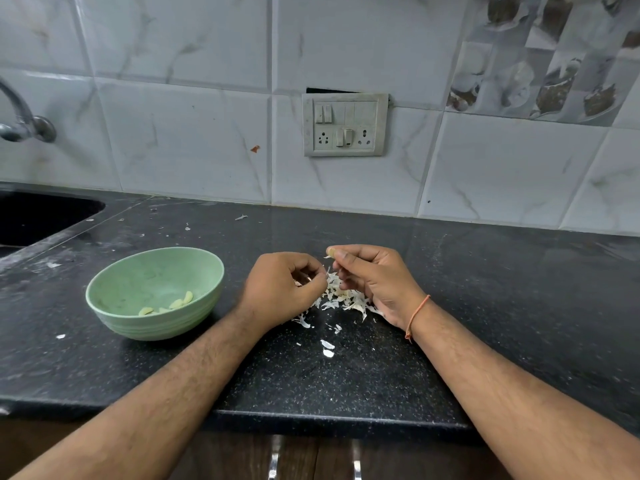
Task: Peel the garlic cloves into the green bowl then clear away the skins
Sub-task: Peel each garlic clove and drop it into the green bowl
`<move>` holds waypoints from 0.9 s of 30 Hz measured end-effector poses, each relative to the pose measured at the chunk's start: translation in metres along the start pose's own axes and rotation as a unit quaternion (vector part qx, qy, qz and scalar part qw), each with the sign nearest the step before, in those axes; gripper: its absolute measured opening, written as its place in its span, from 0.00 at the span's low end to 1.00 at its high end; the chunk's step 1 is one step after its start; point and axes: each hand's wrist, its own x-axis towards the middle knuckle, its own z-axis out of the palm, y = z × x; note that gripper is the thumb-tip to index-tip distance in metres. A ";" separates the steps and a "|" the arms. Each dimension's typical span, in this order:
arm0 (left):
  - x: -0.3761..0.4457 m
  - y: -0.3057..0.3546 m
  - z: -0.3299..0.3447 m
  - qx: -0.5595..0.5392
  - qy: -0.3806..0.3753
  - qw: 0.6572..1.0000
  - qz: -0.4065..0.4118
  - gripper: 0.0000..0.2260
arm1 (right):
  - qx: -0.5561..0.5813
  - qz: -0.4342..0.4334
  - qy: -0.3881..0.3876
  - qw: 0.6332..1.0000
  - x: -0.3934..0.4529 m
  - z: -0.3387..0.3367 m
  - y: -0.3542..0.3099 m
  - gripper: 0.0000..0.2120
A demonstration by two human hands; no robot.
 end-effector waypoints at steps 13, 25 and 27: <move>0.006 -0.007 -0.001 -0.015 0.037 0.999 -0.012 0.03 | -0.150 -0.064 0.014 0.987 0.008 -0.004 0.004 0.09; 0.008 -0.010 -0.003 0.004 0.044 0.999 0.011 0.05 | -0.254 -0.103 -0.003 0.962 0.011 -0.005 0.002 0.12; 0.009 -0.011 -0.002 0.002 0.044 0.999 0.002 0.04 | -0.249 -0.107 -0.002 0.963 0.011 -0.005 0.001 0.12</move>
